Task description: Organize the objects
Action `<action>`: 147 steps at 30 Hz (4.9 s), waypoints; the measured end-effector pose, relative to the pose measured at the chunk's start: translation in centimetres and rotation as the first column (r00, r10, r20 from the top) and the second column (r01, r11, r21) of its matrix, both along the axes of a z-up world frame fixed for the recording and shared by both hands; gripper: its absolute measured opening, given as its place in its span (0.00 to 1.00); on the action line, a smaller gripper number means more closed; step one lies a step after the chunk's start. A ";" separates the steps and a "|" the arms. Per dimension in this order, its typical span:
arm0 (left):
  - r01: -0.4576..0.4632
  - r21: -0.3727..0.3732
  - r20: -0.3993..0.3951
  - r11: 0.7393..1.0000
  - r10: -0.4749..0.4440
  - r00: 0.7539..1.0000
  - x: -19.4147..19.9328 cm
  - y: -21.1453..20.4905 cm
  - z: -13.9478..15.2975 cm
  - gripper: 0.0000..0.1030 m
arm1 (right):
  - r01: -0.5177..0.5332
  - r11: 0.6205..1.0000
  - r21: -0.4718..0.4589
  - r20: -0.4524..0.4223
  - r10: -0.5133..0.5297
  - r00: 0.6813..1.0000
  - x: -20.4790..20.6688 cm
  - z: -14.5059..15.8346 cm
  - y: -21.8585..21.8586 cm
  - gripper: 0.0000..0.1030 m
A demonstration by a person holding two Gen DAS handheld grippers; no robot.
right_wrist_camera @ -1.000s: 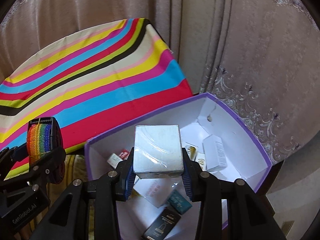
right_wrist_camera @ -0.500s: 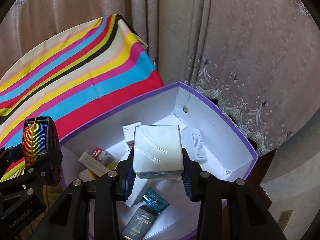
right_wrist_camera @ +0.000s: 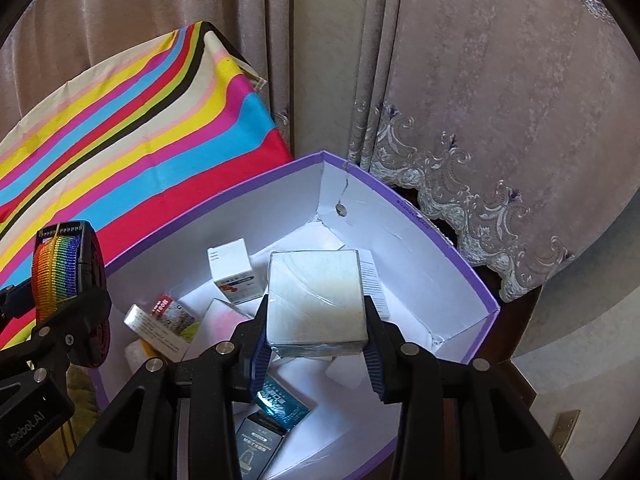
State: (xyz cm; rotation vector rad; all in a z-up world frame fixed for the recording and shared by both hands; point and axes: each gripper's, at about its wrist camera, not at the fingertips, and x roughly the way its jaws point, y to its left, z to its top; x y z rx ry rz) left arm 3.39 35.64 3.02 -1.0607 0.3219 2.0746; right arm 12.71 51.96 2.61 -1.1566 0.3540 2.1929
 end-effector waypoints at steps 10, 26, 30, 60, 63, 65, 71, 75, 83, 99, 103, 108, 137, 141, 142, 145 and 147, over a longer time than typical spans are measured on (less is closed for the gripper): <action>0.035 0.020 0.004 0.999 -0.035 0.999 0.3 0.9 0.2 0.83 | 0.019 1.000 -0.002 0.009 -0.019 1.000 0.2 -0.2 0.9 0.41; 0.032 0.127 0.175 0.991 -0.054 0.983 1.3 -3.2 0.5 0.99 | 0.004 1.000 -0.023 0.017 -0.003 1.000 0.9 0.6 -1.0 0.63; -0.008 0.159 0.165 0.987 -0.019 0.986 1.4 -4.2 1.3 0.99 | 0.012 1.000 -0.025 0.023 -0.011 1.000 1.5 0.8 -1.5 0.64; 0.079 0.069 0.163 0.995 -0.089 0.982 2.9 -0.9 0.0 1.00 | 0.033 0.999 -0.035 0.044 -0.031 0.999 1.9 0.4 -0.3 0.64; 0.096 0.076 0.172 0.992 -0.108 0.979 3.0 -0.8 0.0 1.00 | 0.038 0.999 -0.035 0.048 -0.036 0.998 2.0 0.1 -0.2 0.64; 0.085 0.057 0.189 0.995 -0.094 0.977 2.7 -0.6 -0.2 1.00 | 0.044 0.998 -0.036 0.051 -0.042 0.998 2.0 0.0 -0.1 0.64; 0.060 0.040 0.220 0.997 -0.067 0.973 2.3 -0.6 -0.8 1.00 | 0.038 0.999 -0.038 0.049 -0.037 0.998 2.0 0.0 0.0 0.64; 0.052 0.041 0.212 0.998 -0.059 0.975 2.4 -0.8 -0.7 1.00 | 0.037 0.999 -0.037 0.050 -0.035 0.998 1.9 0.0 -0.2 0.64; -0.043 0.012 0.157 0.999 0.040 0.987 2.0 -3.8 0.2 1.00 | -0.036 0.999 -0.034 0.036 0.037 0.999 0.6 0.8 -2.1 0.64; -0.659 -0.143 0.036 0.738 0.669 0.742 0.1 -29.5 0.4 1.00 | -0.598 0.787 -0.154 -0.001 0.605 0.796 -9.0 0.8 -23.4 0.74; -0.701 -0.220 0.043 0.678 0.725 0.688 -0.4 -32.7 -1.5 1.00 | -0.636 0.758 -0.144 0.048 0.648 0.760 -10.4 -0.8 -27.6 0.83; -0.693 -0.226 0.058 0.685 0.720 0.692 -1.0 -33.2 -2.7 1.00 | -0.600 0.790 -0.130 0.075 0.611 0.788 -10.6 -2.1 -28.3 1.00; -0.688 -0.241 0.044 0.685 0.716 0.697 -0.6 -32.6 -2.6 1.00 | -0.602 0.781 -0.168 0.061 0.618 0.784 -10.9 -1.9 -27.3 1.00; -0.687 -0.243 0.043 0.685 0.715 0.698 -0.6 -32.5 -2.7 1.00 | -0.602 0.781 -0.168 0.061 0.618 0.784 -10.9 -1.9 -27.3 1.00; -0.687 -0.244 0.042 0.684 0.715 0.698 -0.6 -32.5 -2.7 1.00 | -0.602 0.781 -0.167 0.062 0.618 0.784 -10.9 -1.9 -27.3 1.00; -0.686 -0.245 0.042 0.685 0.715 0.698 -0.7 -32.5 -2.7 1.00 | -0.601 0.781 -0.168 0.062 0.617 0.784 -10.9 -2.0 -27.4 1.00; -0.686 -0.245 0.042 0.685 0.714 0.698 -0.7 -32.6 -2.7 1.00 | -0.602 0.781 -0.168 0.063 0.617 0.784 -10.9 -2.0 -27.4 1.00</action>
